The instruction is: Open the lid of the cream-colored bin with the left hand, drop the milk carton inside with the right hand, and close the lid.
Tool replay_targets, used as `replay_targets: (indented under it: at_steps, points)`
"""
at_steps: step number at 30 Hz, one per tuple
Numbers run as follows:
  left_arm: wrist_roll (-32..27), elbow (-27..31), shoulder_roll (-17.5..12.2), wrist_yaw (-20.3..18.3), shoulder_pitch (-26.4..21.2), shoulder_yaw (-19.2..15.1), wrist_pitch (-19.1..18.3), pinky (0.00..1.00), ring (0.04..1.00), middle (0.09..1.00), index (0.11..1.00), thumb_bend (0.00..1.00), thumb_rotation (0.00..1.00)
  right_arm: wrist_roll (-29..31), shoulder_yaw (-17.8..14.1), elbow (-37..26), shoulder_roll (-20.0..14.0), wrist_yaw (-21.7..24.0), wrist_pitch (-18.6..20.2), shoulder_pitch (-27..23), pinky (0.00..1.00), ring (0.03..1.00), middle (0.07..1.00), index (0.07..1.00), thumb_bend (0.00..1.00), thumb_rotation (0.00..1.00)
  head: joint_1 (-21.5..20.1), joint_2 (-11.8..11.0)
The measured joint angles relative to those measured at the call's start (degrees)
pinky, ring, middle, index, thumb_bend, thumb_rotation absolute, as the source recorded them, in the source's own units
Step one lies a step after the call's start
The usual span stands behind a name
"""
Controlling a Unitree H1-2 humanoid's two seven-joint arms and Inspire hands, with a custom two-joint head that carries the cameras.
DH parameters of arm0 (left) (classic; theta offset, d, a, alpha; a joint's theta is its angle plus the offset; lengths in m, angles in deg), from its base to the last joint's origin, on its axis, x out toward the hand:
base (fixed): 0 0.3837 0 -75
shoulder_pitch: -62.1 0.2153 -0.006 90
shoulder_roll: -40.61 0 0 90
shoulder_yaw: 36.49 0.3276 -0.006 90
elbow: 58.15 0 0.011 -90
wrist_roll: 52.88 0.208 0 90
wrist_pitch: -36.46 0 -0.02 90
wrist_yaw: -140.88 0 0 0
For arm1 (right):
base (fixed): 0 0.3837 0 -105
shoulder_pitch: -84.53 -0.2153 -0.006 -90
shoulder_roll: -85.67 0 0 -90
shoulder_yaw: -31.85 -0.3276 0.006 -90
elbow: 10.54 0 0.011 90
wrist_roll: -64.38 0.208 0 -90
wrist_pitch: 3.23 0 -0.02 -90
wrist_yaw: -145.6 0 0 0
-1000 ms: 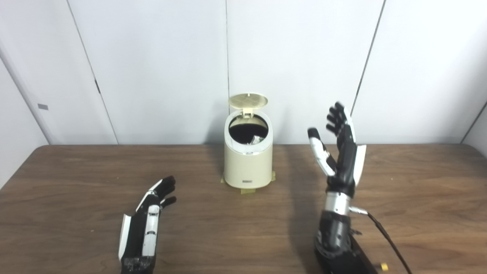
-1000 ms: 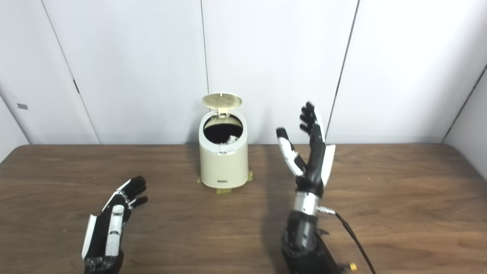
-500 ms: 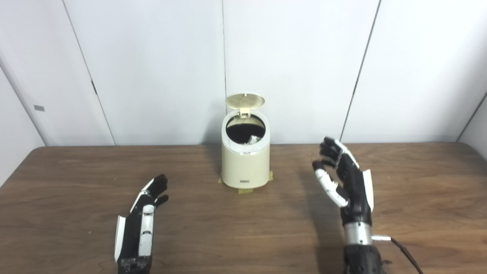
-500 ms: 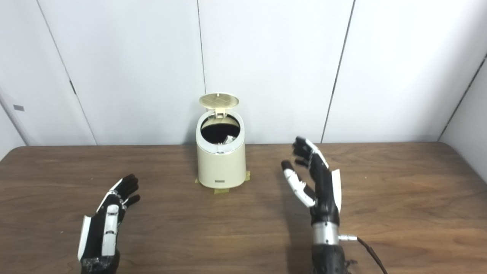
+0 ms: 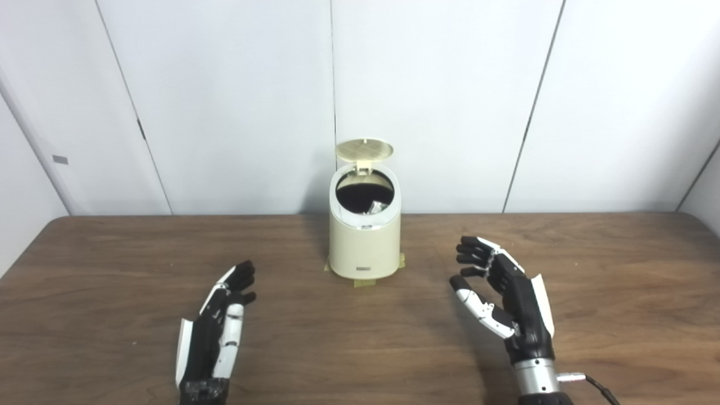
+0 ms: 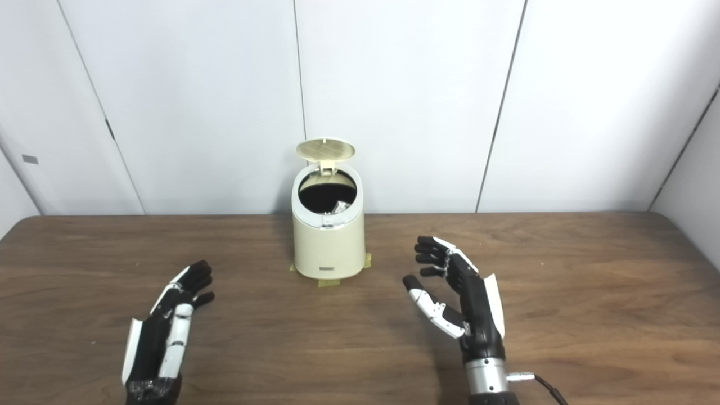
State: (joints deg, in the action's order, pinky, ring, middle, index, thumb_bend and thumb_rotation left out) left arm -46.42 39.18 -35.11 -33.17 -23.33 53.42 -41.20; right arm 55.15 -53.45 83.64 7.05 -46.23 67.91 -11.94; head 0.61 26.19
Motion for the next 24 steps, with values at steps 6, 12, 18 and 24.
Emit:
replay_targets:
  at_steps: [6, 12, 18, 24]
  points:
    - [1.8, 0.1, 0.0, 0.4, 0.0, 0.3, 0.0, 0.79, 0.842, 0.831, 0.812, 0.15, 0.54, 0.5, -1.2, 0.2, 0.4, 0.7, -0.7, 0.2, 0.61, 0.683, 0.703, 0.696, 0.27, 0.07, 0.4, -0.3]
    - [9.6, 2.3, 0.1, 1.2, -0.3, 1.1, -2.4, 0.90, 0.904, 0.827, 0.801, 0.26, 0.69, 1.3, -2.0, 0.6, 0.7, 1.5, -1.0, 0.0, 0.63, 0.692, 0.714, 0.705, 0.27, 0.16, 1.1, -0.3]
    - [17.3, 11.0, -1.0, -1.3, -4.7, 1.5, -9.7, 1.00, 0.997, 0.851, 0.806, 0.45, 0.95, 1.9, -2.9, 0.4, 0.9, 2.6, -0.4, 0.4, 0.64, 0.700, 0.720, 0.713, 0.25, 0.12, 1.1, -0.4]
    - [24.1, 18.1, -5.0, -7.3, -14.9, 2.5, -19.2, 1.00, 1.000, 0.915, 0.854, 0.70, 0.97, 3.1, -3.3, 0.4, 1.0, 4.0, 0.6, 0.5, 0.65, 0.712, 0.727, 0.725, 0.26, 0.14, 1.1, -0.4]
